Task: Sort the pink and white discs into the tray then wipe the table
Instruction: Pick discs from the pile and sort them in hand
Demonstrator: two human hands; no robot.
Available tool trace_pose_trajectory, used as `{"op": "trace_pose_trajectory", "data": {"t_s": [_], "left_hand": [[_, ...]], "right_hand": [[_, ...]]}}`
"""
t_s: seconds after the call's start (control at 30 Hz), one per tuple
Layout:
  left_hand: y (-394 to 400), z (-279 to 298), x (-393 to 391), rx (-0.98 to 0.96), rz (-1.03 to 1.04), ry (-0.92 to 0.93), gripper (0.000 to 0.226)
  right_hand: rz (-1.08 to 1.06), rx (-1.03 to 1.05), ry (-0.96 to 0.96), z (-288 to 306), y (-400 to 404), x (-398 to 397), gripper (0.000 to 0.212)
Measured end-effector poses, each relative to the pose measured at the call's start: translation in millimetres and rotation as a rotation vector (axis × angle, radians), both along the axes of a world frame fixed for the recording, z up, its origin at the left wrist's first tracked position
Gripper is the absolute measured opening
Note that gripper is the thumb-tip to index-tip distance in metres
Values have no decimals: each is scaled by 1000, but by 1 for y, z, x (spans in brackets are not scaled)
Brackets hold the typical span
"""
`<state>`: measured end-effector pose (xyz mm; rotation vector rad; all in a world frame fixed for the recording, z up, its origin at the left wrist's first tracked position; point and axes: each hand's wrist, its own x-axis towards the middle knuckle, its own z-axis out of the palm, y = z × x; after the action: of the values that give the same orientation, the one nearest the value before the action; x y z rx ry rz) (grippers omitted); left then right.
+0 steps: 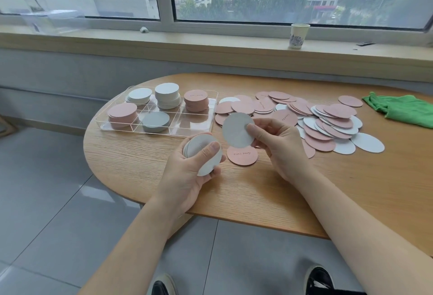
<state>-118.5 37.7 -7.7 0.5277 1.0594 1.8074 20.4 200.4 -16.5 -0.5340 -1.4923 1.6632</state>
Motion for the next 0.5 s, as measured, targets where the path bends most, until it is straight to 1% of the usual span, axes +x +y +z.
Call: {"op": "trace_pose_trajectory", "data": {"t_s": [0.07, 0.17, 0.23, 0.3, 0.4, 0.5], "left_hand": [[0, 0, 0, 4, -14, 5, 50], [0, -1, -1, -9, -29, 44, 55], [0, -2, -1, -25, -32, 90, 52], [0, -2, 0, -31, -41, 123, 51], [0, -3, 0, -30, -67, 144, 53], [0, -3, -2, -20, -112, 136, 52]], "right_hand": [[57, 13, -21, 1, -6, -1, 27], [130, 105, -84, 2, -19, -5, 22], [159, 170, -121, 2, -25, -8, 16], [158, 226, -146, 1, -27, -9, 15], [98, 319, -204, -1, -29, -10, 18], [85, 350, -207, -1, -30, -9, 17]]}}
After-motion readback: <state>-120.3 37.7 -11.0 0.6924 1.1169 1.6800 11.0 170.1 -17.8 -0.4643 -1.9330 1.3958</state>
